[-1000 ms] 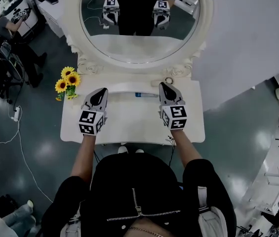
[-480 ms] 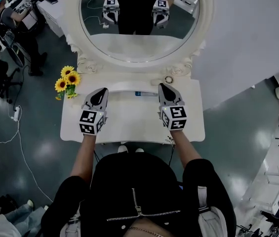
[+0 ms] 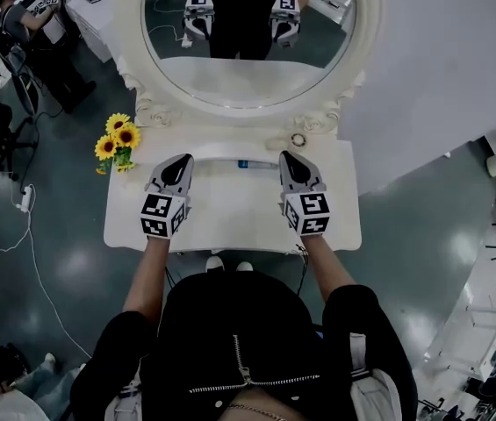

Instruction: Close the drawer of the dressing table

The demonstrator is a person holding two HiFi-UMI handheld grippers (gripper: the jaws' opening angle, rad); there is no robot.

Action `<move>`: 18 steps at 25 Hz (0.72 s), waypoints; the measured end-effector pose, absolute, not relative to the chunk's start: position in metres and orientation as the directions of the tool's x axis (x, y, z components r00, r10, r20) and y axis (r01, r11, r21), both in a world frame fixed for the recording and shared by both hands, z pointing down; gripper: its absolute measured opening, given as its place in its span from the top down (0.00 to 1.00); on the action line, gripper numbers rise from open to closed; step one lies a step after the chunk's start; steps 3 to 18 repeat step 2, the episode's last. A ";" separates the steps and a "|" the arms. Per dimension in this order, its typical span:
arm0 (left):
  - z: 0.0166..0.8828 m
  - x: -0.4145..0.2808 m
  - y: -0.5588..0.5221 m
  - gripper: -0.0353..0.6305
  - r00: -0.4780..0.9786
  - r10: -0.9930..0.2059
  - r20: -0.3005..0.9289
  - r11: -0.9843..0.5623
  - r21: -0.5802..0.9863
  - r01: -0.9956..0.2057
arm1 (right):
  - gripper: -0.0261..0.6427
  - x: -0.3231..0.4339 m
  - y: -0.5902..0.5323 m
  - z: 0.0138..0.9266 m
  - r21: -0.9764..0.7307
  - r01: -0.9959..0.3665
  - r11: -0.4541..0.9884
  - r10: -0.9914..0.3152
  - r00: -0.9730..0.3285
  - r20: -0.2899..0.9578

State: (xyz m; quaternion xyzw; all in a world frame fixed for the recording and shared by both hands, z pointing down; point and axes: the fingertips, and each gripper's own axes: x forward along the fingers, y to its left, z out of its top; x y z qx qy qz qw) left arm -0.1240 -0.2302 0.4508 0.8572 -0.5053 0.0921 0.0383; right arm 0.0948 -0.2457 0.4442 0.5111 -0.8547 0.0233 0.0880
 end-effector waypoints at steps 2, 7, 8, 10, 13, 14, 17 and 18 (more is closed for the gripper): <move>0.453 -0.123 -0.227 0.91 0.472 -0.859 0.200 -0.486 -0.024 -0.874 | 0.96 0.094 -0.243 0.446 0.049 -0.876 0.480 -0.867 -0.465 0.179; 0.453 -0.123 -0.227 0.91 0.472 -0.859 0.200 -0.486 -0.024 -0.874 | 0.96 0.094 -0.243 0.446 0.049 -0.876 0.480 -0.867 -0.465 0.179; 0.453 -0.123 -0.227 0.91 0.472 -0.859 0.200 -0.486 -0.024 -0.874 | 0.96 0.094 -0.243 0.446 0.049 -0.876 0.480 -0.867 -0.465 0.179; 0.453 -0.123 -0.227 0.91 0.472 -0.859 0.200 -0.486 -0.024 -0.874 | 0.96 0.094 -0.243 0.446 0.049 -0.876 0.480 -0.867 -0.465 0.179; 0.453 -0.123 -0.227 0.91 0.472 -0.859 0.200 -0.486 -0.024 -0.874 | 0.96 0.094 -0.243 0.446 0.049 -0.876 0.480 -0.867 -0.465 0.179; 0.453 -0.123 -0.227 0.91 0.472 -0.859 0.200 -0.486 -0.024 -0.874 | 0.96 0.094 -0.243 0.446 0.049 -0.876 0.480 -0.867 -0.465 0.179; 0.453 -0.123 -0.227 0.91 0.472 -0.859 0.200 -0.486 -0.024 -0.874 | 0.96 0.094 -0.243 0.446 0.049 -0.876 0.480 -0.867 -0.465 0.179; 0.453 -0.123 -0.227 0.91 0.472 -0.859 0.200 -0.486 -0.024 -0.874 | 0.96 0.094 -0.243 0.446 0.049 -0.876 0.480 -0.867 -0.465 0.179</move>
